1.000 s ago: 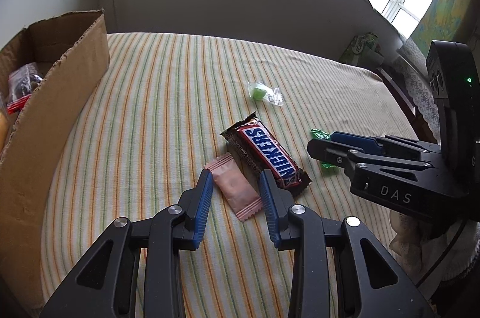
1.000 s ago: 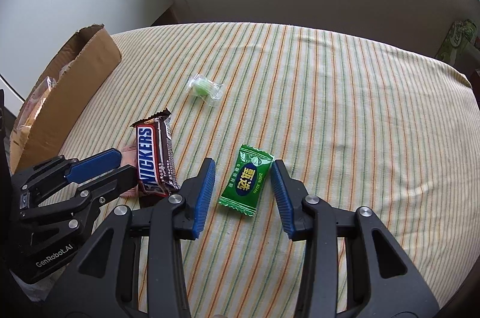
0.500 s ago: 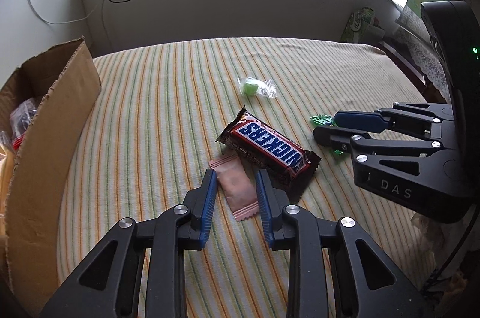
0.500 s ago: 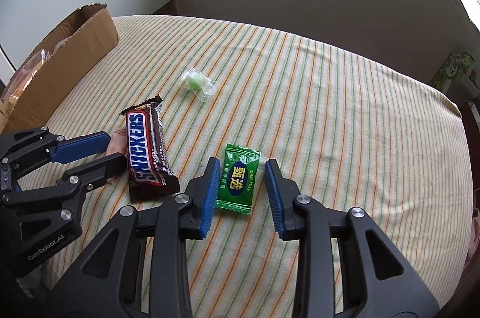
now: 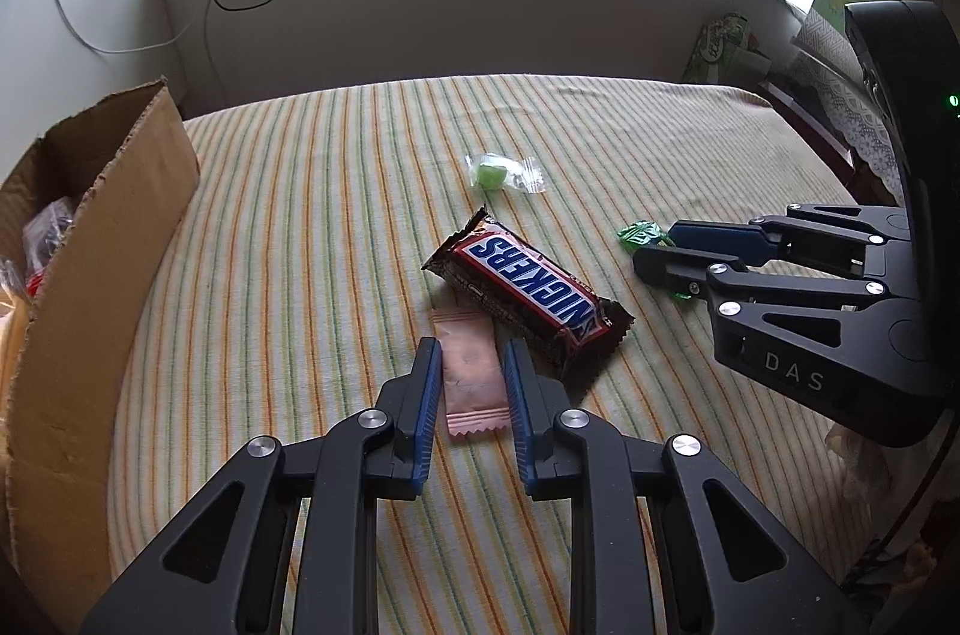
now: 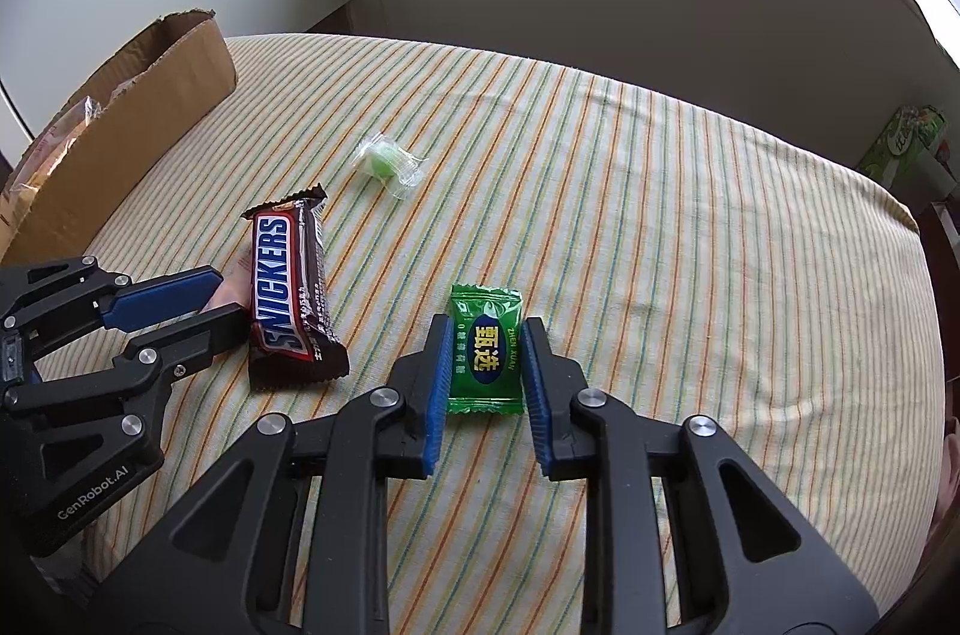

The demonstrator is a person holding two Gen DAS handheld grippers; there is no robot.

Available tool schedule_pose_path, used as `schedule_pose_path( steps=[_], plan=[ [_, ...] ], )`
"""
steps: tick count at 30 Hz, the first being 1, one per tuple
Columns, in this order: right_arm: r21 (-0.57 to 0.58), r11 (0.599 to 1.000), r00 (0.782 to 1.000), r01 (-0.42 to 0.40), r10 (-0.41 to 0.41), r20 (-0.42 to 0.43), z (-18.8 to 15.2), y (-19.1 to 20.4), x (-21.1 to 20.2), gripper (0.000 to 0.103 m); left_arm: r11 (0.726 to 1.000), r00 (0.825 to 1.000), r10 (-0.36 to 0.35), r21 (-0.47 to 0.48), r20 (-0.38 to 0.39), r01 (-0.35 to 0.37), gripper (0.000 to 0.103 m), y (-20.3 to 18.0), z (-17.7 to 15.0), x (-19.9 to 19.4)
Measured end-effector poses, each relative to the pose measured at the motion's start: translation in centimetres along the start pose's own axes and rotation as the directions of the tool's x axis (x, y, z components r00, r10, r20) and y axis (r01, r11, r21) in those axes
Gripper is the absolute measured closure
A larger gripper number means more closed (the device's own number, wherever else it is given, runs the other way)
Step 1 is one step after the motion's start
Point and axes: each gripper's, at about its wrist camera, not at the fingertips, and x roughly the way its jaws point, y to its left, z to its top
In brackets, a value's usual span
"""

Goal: Organize snacks
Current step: 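Close the left tool on the pink candy while the right tool grasps the green candy, then carry both candies over the box and open both tools to drop them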

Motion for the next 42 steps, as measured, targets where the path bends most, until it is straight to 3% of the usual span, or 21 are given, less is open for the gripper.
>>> schedule_pose_path(
  steps=[7,8,9,16,19,22,25,26,29,42],
  plan=[
    [0.024,1.0,1.0,-0.006,0.006,0.007,-0.4,-0.6,-0.5,0.081,1.0,1.0,-0.005,-0.017,0.014,0.005,0.086,0.3,-0.1,-0.6],
    [0.027,1.0,1.0,-0.005,0.005,0.01,-0.4,-0.7,-0.6,0.081,1.0,1.0,-0.008,-0.022,0.02,0.008,0.087,0.4,-0.2,-0.9],
    [0.03,1.0,1.0,-0.005,0.004,0.013,-0.4,-0.7,-0.8,0.081,1.0,1.0,-0.01,-0.024,0.024,0.011,0.095,0.5,-0.1,-1.1],
    [0.028,1.0,1.0,-0.001,0.001,0.017,-0.6,-0.4,-1.6,0.081,0.999,0.999,-0.038,-0.029,0.016,0.038,0.095,0.9,-0.2,-1.6],
    [0.031,1.0,1.0,-0.003,0.002,0.017,-0.7,-0.5,-1.6,0.081,0.998,0.999,-0.033,-0.058,0.023,0.034,0.086,1.2,-0.3,-1.4],
    [0.03,1.0,1.0,-0.004,0.004,0.015,-0.7,-0.5,-1.5,0.081,0.999,1.0,-0.001,-0.051,0.005,0.002,0.065,1.0,-0.2,-0.8],
    [0.034,0.999,1.0,-0.002,0.001,0.019,-0.7,-0.6,-1.6,0.081,0.999,1.0,0.01,-0.031,0.007,-0.009,0.063,0.8,-0.4,-0.5],
    [0.034,0.999,1.0,-0.001,0.001,0.019,-0.7,-0.7,-1.6,0.081,0.999,1.0,0.015,-0.028,0.006,-0.015,0.063,0.7,-0.4,-0.5],
    [0.04,0.999,1.0,0.001,-0.001,0.021,-0.6,-0.9,-1.6,0.081,0.999,0.999,0.041,0.0,0.009,-0.041,0.083,0.3,-0.5,-0.3],
    [0.042,0.999,0.999,-0.008,0.006,0.053,-0.2,-0.5,-3.0,0.081,0.999,0.998,0.011,-0.041,0.057,-0.008,0.085,1.6,-0.5,-2.8]
  ],
)
